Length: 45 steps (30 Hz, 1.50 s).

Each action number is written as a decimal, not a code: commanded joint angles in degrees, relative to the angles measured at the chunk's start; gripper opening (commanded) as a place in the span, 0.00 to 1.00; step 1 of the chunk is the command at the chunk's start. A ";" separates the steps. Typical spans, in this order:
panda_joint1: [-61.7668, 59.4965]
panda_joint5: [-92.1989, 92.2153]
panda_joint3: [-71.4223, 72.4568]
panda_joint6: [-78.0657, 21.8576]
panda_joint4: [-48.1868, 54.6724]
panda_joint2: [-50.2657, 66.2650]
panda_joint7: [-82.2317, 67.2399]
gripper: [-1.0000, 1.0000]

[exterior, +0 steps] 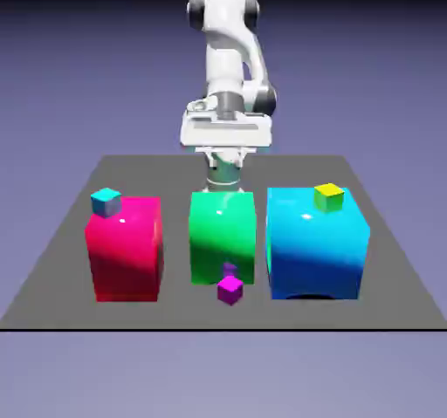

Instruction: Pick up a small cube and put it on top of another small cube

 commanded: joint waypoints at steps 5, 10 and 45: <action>-1.27 3.29 -0.45 -12.14 8.74 10.39 2.09 0.50; -2.54 6.58 -0.91 -24.28 17.48 20.77 4.18 0.50; -8.10 27.31 -2.98 -88.60 60.88 81.51 14.56 0.50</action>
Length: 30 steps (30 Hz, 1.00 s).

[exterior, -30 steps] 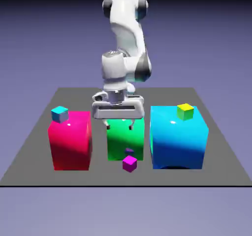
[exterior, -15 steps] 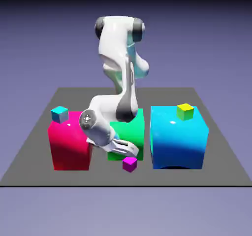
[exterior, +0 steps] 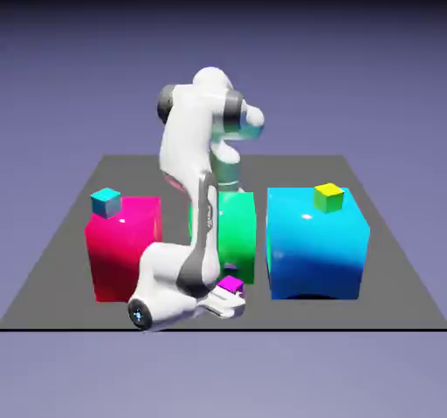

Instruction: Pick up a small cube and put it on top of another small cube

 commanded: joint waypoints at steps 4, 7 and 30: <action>-0.34 -0.22 -0.11 -1.31 1.46 0.12 0.35 0.00; -1.81 -1.16 -0.57 -6.92 7.68 0.63 1.82 0.00; -5.92 2.95 32.19 -8.52 -8.90 -32.51 30.22 0.00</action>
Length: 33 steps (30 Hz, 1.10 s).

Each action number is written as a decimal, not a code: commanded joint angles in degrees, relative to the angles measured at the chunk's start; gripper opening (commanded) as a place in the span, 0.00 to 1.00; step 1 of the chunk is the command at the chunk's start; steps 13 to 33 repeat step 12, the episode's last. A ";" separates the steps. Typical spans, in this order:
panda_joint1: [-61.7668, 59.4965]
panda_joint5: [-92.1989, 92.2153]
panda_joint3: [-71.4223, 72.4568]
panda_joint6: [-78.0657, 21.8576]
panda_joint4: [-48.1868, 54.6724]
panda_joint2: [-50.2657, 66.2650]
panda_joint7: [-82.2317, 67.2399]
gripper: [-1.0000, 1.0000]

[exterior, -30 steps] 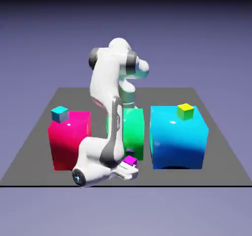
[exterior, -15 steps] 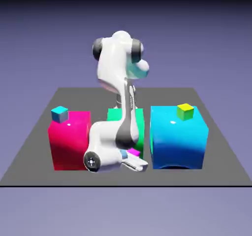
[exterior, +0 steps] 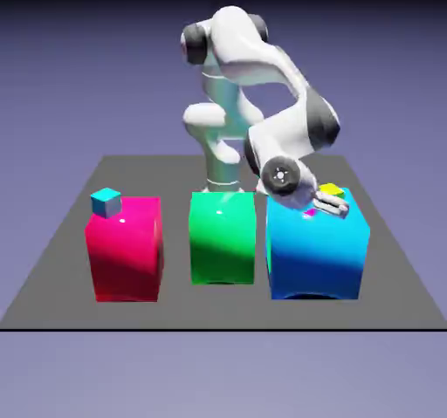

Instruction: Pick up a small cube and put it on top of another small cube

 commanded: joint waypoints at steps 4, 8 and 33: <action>-3.22 4.38 4.87 -3.37 -1.37 -0.56 -1.36 0.00; -2.06 6.06 5.97 2.58 -9.67 -3.10 -4.17 0.00; -2.17 5.91 5.87 2.04 -8.92 -2.87 -3.92 1.00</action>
